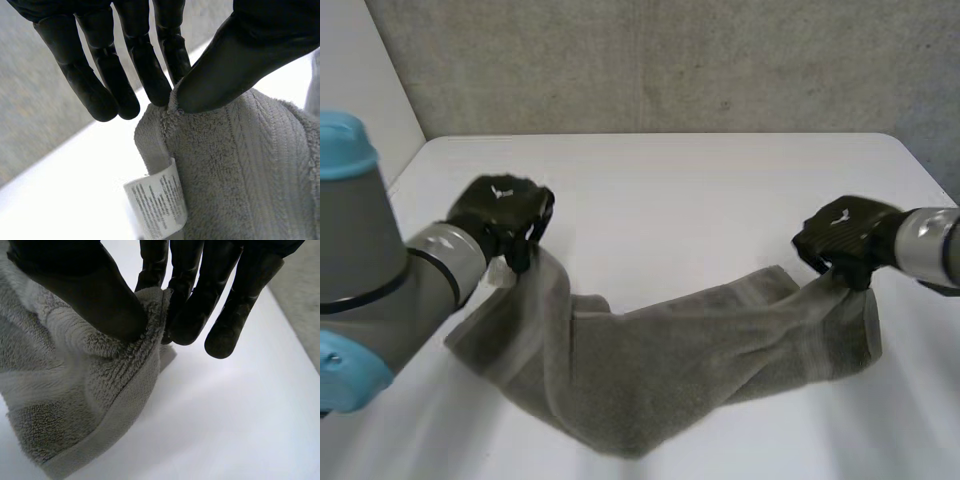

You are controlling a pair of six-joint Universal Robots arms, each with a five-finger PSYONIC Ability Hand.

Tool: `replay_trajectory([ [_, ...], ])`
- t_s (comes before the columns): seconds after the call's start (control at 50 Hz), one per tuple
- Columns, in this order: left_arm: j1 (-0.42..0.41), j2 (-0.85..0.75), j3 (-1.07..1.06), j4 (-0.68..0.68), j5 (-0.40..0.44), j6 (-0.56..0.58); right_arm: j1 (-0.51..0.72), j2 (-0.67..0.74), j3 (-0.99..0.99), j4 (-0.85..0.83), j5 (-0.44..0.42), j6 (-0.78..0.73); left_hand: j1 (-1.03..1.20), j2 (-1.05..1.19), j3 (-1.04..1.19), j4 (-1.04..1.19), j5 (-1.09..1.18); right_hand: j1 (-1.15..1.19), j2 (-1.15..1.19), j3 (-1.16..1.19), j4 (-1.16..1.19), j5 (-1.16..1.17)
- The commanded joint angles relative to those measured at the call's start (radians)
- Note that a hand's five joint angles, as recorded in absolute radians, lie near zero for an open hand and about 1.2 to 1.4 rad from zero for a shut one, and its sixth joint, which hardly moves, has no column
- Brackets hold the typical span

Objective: Fold the towel.

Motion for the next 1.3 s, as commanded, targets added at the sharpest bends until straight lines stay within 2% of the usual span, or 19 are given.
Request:
replay_trajectory([
  [0.02, 0.006, -0.159, 0.187, 0.005, -0.003, 0.028, 0.116, 0.126, -0.236, -0.05, 0.045, 0.038, -0.015, -0.091, -0.142, -0.11, -0.244, 0.063, 0.094, 0.062, 0.064, 0.058],
  [0.1, 0.016, -0.2, 0.347, 0.022, -0.003, 0.015, 0.161, 0.171, -0.417, -0.142, 0.045, 0.118, -0.015, -0.091, -0.142, -0.11, -0.244, 0.063, 0.094, 0.062, 0.064, 0.058],
  [0.14, 0.016, -0.232, 0.535, 0.071, -0.011, 0.002, 0.175, 0.194, -0.604, -0.298, 0.047, 0.247, -0.015, -0.091, -0.142, -0.11, -0.244, 0.063, 0.094, 0.062, 0.064, 0.058],
  [0.16, 0.016, -0.233, 0.536, 0.071, -0.011, 0.002, 0.175, 0.194, -0.605, -0.299, 0.047, 0.248, -0.015, -0.091, -0.142, -0.11, -0.244, 0.063, 0.094, 0.062, 0.064, 0.058],
  [0.18, 0.017, -0.237, 0.627, 0.113, -0.016, -0.018, 0.177, 0.194, -0.685, -0.395, 0.053, 0.339, -0.015, -0.091, -0.142, -0.11, -0.244, 0.063, 0.094, 0.062, 0.064, 0.058],
  [0.2, 0.017, -0.237, 0.628, 0.114, -0.016, -0.018, 0.177, 0.194, -0.686, -0.396, 0.053, 0.34, -0.015, -0.091, -0.142, -0.11, -0.244, 0.063, 0.094, 0.062, 0.064, 0.058],
  [0.24, 0.023, -0.231, 0.782, 0.225, -0.045, -0.093, 0.164, 0.179, -0.747, -0.624, 0.076, 0.567, -0.015, -0.091, -0.142, -0.11, -0.244, 0.063, 0.094, 0.062, 0.064, 0.058],
  [0.26, 0.023, -0.231, 0.783, 0.226, -0.045, -0.094, 0.164, 0.179, -0.747, -0.626, 0.076, 0.569, -0.015, -0.091, -0.142, -0.11, -0.244, 0.063, 0.094, 0.062, 0.064, 0.058],
  [0.3, 0.068, -0.204, 0.854, 0.337, -0.085, -0.179, 0.158, 0.112, -0.741, -0.818, 0.109, 0.753, -0.015, -0.091, -0.142, -0.11, -0.244, 0.063, 0.094, 0.062, 0.064, 0.058],
  [0.36, 0.1, -0.176, 0.862, 0.395, -0.109, -0.218, 0.132, 0.078, -0.746, -0.845, 0.12, 0.844, -0.015, -0.091, -0.142, -0.11, -0.244, 0.063, 0.094, 0.062, 0.064, 0.058],
  [0.44, 0.151, -0.139, 0.849, 0.508, -0.138, -0.302, 0.126, 0.093, -0.744, -0.807, 0.098, 0.837, -0.015, -0.091, -0.142, -0.11, -0.244, 0.063, 0.094, 0.062, 0.064, 0.058],
  [0.6, 0.213, -0.13, 0.625, 0.522, -0.122, -0.333, 0.121, 0.127, -0.674, -0.687, 0.033, 0.741, -0.015, -0.091, -0.142, -0.11, -0.244, 0.063, 0.094, 0.062, 0.064, 0.058],
  [0.74, 0.246, -0.131, 0.313, 0.574, 0.0, -0.337, 0.117, 0.133, -0.451, -0.675, -0.038, 0.647, -0.015, -0.091, -0.142, -0.11, -0.244, 0.063, 0.094, 0.062, 0.064, 0.058],
  [0.78, 0.266, -0.145, 0.158, 0.635, 0.076, -0.334, 0.117, 0.14, -0.312, -0.688, -0.088, 0.596, -0.015, -0.091, -0.142, -0.11, -0.244, 0.063, 0.094, 0.062, 0.064, 0.058],
  [0.84, 0.267, -0.186, 0.03, 0.706, 0.125, -0.325, 0.117, 0.166, -0.189, -0.71, -0.133, 0.534, -0.015, -0.091, -0.142, -0.11, -0.244, 0.063, 0.094, 0.062, 0.064, 0.058],
  [1.02, 0.293, -0.236, -0.139, 0.789, 0.15, -0.321, 0.109, 0.205, 0.0, -0.724, -0.153, 0.418, -0.015, -0.091, -0.142, -0.11, -0.244, 0.063, 0.094, 0.062, 0.064, 0.058],
  [1.12, 0.358, -0.187, -0.219, 0.787, 0.159, -0.321, 0.06, 0.148, 0.047, -0.713, -0.147, 0.408, -0.015, -0.091, -0.142, -0.11, -0.244, 0.063, 0.094, 0.062, 0.064, 0.058],
  [1.22, 0.42, 0.003, -0.326, 0.781, 0.204, -0.334, 0.016, -0.026, 0.07, -0.647, -0.143, 0.42, -0.015, -0.091, -0.142, -0.11, -0.244, 0.063, 0.094, 0.062, 0.064, 0.058],
  [1.3, 0.433, 0.097, -0.366, 0.766, 0.228, -0.35, -0.011, -0.085, 0.055, -0.578, -0.145, 0.421, -0.015, -0.091, -0.142, -0.11, -0.244, 0.063, 0.094, 0.062, 0.064, 0.058],
])
